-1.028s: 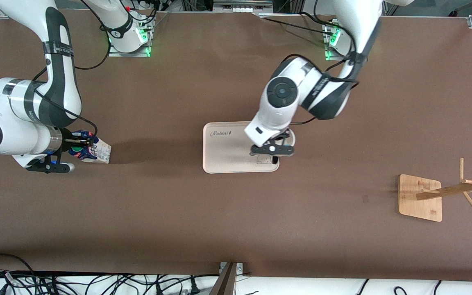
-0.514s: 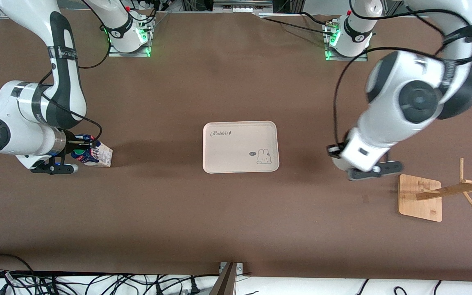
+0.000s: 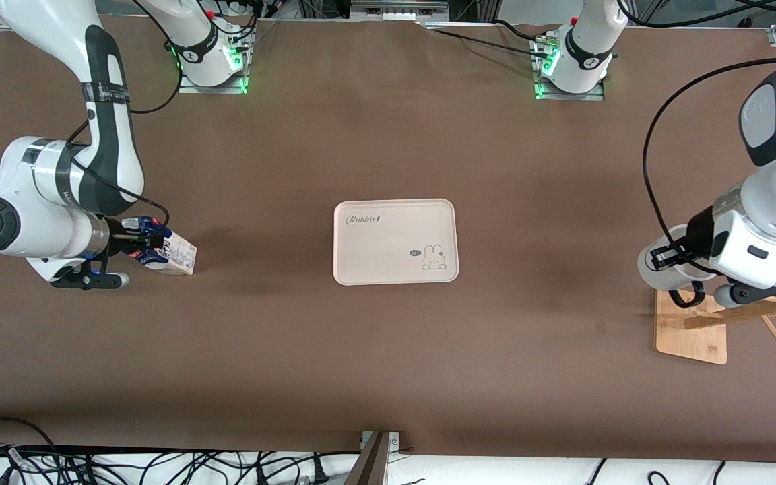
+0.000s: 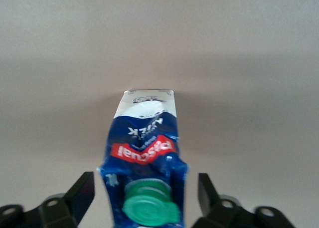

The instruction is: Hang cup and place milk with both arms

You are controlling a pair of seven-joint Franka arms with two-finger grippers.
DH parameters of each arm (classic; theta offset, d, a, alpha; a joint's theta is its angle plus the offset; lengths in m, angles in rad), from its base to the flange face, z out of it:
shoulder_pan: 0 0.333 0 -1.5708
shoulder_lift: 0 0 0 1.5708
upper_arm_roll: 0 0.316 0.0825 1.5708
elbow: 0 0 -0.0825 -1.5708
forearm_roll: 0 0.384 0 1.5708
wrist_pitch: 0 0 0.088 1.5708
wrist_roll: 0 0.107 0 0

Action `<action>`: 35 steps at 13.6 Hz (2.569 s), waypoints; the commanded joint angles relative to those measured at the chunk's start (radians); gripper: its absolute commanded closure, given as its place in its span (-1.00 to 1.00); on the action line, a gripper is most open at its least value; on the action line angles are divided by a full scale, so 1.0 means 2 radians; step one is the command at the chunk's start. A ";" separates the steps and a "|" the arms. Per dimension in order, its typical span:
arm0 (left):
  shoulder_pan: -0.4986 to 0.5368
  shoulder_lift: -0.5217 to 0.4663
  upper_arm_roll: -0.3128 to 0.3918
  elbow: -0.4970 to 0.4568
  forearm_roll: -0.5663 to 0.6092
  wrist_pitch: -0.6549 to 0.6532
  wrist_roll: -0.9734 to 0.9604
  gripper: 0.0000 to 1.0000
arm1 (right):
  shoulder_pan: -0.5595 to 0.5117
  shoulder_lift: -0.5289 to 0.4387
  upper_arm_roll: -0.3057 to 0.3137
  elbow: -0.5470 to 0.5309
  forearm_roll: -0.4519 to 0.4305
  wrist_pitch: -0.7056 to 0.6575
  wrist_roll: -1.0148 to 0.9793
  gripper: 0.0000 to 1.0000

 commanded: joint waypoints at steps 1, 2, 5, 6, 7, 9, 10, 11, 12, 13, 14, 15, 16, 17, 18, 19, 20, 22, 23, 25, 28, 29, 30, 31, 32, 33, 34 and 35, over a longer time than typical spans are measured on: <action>0.025 -0.014 -0.005 -0.001 -0.003 -0.007 0.048 1.00 | -0.004 -0.014 -0.004 0.010 0.005 -0.011 -0.030 -1.00; 0.030 -0.014 -0.005 -0.002 -0.004 -0.011 0.055 1.00 | -0.004 -0.016 -0.010 0.017 0.005 -0.020 -0.038 -1.00; 0.045 -0.014 -0.005 -0.002 -0.003 -0.019 0.087 1.00 | -0.004 -0.026 -0.028 0.069 0.001 -0.088 -0.050 -1.00; 0.048 -0.014 -0.005 -0.002 -0.003 -0.019 0.100 1.00 | -0.003 -0.026 -0.039 0.094 0.003 -0.122 -0.050 -1.00; 0.055 -0.014 -0.005 -0.002 -0.003 -0.019 0.111 1.00 | -0.004 -0.026 -0.049 0.120 0.005 -0.152 -0.049 -1.00; 0.068 -0.012 -0.005 -0.004 -0.003 -0.019 0.131 1.00 | -0.004 -0.026 -0.061 0.162 0.005 -0.184 -0.049 -1.00; 0.077 -0.011 -0.005 -0.004 -0.003 -0.019 0.148 1.00 | -0.004 -0.028 -0.066 0.181 0.005 -0.190 -0.049 -1.00; 0.088 -0.009 -0.005 -0.004 -0.004 -0.018 0.168 1.00 | -0.004 -0.028 -0.069 0.191 0.005 -0.196 -0.049 -1.00; 0.094 -0.009 -0.005 -0.004 -0.006 -0.016 0.180 1.00 | -0.004 -0.029 -0.073 0.193 0.005 -0.199 -0.050 -1.00; 0.097 -0.008 -0.005 -0.004 -0.006 -0.015 0.186 1.00 | -0.005 -0.030 -0.076 0.193 0.007 -0.199 -0.050 -1.00; 0.100 -0.008 -0.005 -0.004 -0.007 -0.014 0.187 1.00 | -0.005 -0.033 -0.077 0.194 0.008 -0.199 -0.050 -1.00; 0.104 -0.007 -0.005 -0.004 -0.008 -0.014 0.191 1.00 | -0.005 -0.035 -0.076 0.194 0.008 -0.198 -0.049 -1.00; 0.105 -0.002 -0.005 -0.004 -0.009 -0.012 0.199 1.00 | -0.004 -0.044 -0.073 0.194 0.008 -0.196 -0.049 -1.00; 0.110 0.001 -0.005 -0.004 -0.012 -0.011 0.208 1.00 | -0.004 -0.049 -0.070 0.194 0.008 -0.198 -0.049 -1.00; 0.117 0.006 -0.005 -0.004 -0.012 -0.011 0.208 1.00 | -0.004 -0.051 -0.070 0.194 0.004 -0.200 -0.050 -1.00; 0.120 0.011 -0.005 -0.004 -0.012 -0.011 0.208 1.00 | -0.005 -0.055 -0.069 0.194 0.001 -0.202 -0.048 -1.00; 0.120 0.024 -0.005 -0.003 -0.011 -0.011 0.201 0.32 | -0.017 -0.060 -0.061 0.191 0.002 -0.197 -0.048 -1.00; 0.127 0.036 -0.005 -0.002 -0.012 -0.010 0.206 -1.00 | -0.106 -0.074 0.040 0.189 -0.002 -0.186 -0.048 -1.00; 0.130 0.036 -0.005 -0.002 -0.011 -0.010 0.208 -1.00 | -0.156 -0.080 0.109 0.189 -0.035 -0.183 -0.047 -1.00; 0.126 0.032 -0.008 -0.001 -0.006 -0.011 0.206 -1.00 | -0.217 -0.104 0.197 0.179 -0.103 -0.147 -0.043 -1.00; 0.117 0.019 -0.016 0.000 -0.006 -0.011 0.206 -1.00 | -0.240 -0.133 0.204 0.132 -0.096 -0.093 -0.038 -1.00; 0.111 0.015 -0.016 0.001 -0.007 -0.011 0.206 -1.00 | -0.248 -0.137 0.204 0.130 -0.088 -0.100 -0.042 -1.00; 0.102 0.011 -0.016 0.001 -0.006 -0.012 0.206 -1.00 | -0.251 -0.148 0.204 0.130 -0.087 -0.113 -0.039 -1.00; 0.092 0.000 -0.016 0.000 -0.004 -0.015 0.204 -1.00 | -0.251 -0.153 0.204 0.133 -0.096 -0.128 -0.039 -1.00; 0.081 -0.008 -0.016 0.000 -0.004 -0.018 0.202 -1.00 | -0.250 -0.162 0.205 0.130 -0.116 -0.143 -0.039 -1.00; 0.069 -0.018 -0.016 0.000 -0.004 -0.025 0.202 -1.00 | -0.250 -0.165 0.205 0.127 -0.119 -0.153 -0.038 -1.00; 0.057 -0.025 -0.016 0.001 -0.004 -0.049 0.202 -1.00 | -0.251 -0.173 0.204 0.124 -0.118 -0.163 -0.036 -1.00; 0.045 -0.029 -0.016 0.001 -0.006 -0.067 0.201 -1.00 | -0.251 -0.179 0.204 0.114 -0.119 -0.163 -0.023 -1.00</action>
